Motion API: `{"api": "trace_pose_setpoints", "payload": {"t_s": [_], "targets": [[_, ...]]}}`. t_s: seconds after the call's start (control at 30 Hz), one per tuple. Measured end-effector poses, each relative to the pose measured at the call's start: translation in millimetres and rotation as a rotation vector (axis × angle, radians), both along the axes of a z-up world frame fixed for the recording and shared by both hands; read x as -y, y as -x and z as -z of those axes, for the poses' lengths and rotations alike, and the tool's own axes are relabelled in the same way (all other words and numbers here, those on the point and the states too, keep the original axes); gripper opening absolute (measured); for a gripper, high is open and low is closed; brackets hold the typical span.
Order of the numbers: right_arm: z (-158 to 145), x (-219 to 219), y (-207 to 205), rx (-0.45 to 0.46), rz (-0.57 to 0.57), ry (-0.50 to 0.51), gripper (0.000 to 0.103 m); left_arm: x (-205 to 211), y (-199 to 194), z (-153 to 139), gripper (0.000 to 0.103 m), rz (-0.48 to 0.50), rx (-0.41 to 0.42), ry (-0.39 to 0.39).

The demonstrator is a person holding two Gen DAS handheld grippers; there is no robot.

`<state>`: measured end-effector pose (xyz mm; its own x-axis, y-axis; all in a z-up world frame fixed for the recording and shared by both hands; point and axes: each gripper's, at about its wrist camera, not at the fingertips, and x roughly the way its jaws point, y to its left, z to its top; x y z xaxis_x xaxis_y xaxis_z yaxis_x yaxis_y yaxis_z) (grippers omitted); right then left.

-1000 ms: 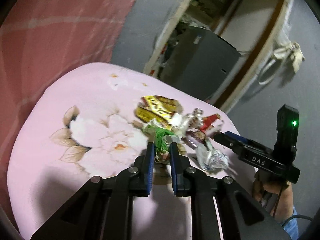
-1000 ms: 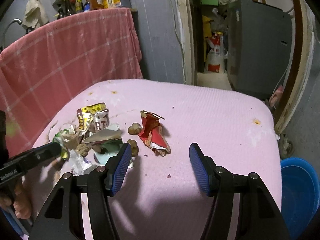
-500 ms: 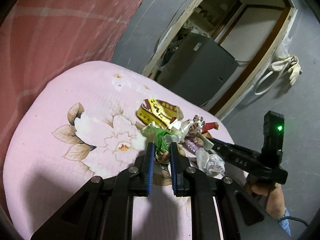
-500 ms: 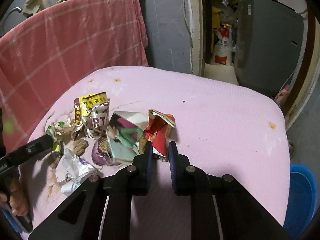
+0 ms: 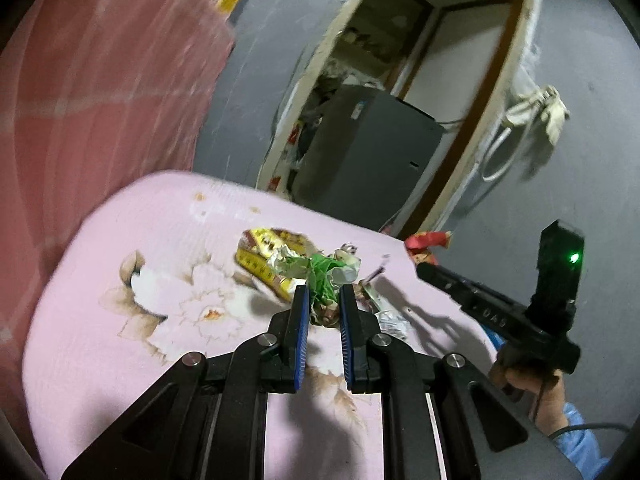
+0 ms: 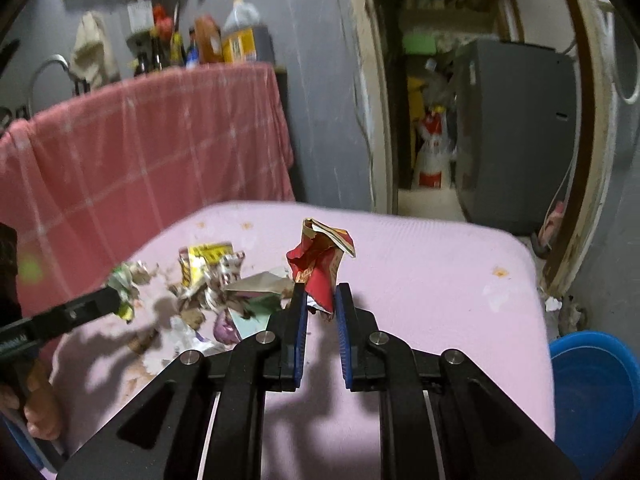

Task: Collect trash
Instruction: 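Grasp the green plastic scrap with the left tool while the right tool grasps a red wrapper, then carry both scraps over the blue basin and open both tools to drop them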

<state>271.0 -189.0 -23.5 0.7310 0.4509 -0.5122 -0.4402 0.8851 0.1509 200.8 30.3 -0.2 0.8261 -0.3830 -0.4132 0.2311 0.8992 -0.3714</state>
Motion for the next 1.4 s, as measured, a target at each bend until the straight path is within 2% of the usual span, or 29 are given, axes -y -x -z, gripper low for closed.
{"api": "trace_pose_setpoints", "payload": {"t_s": [0.13, 0.27, 0.47, 0.7, 1.03, 1.27, 1.4], "targets": [[-9, 10, 15, 0.074, 0.017, -0.04, 0.012, 18, 12, -7, 0.012, -0.002, 0.078, -0.092], [-21, 16, 36, 0.175, 0.022, -0.061, 0.012, 30, 19, -10, 0.012, -0.019, 0.146, -0.138], [-40, 25, 64, 0.305, 0.058, -0.088, 0.012, 46, 19, -26, 0.012, -0.015, 0.236, -0.133], [-70, 57, 90, 0.419, 0.159, -0.113, 0.012, 93, 18, -54, 0.012, 0.045, 0.347, -0.105], [-90, 118, 114, 0.516, 0.346, -0.114, 0.012, 154, 5, -72, 0.012, 0.141, 0.374, -0.075], [-81, 161, 112, 0.465, 0.459, -0.062, 0.013, 203, -16, -69, 0.012, 0.232, 0.319, -0.059], [-70, 188, 110, 0.41, 0.515, -0.07, 0.014, 233, -32, -60, 0.012, 0.293, 0.25, -0.066]]}}
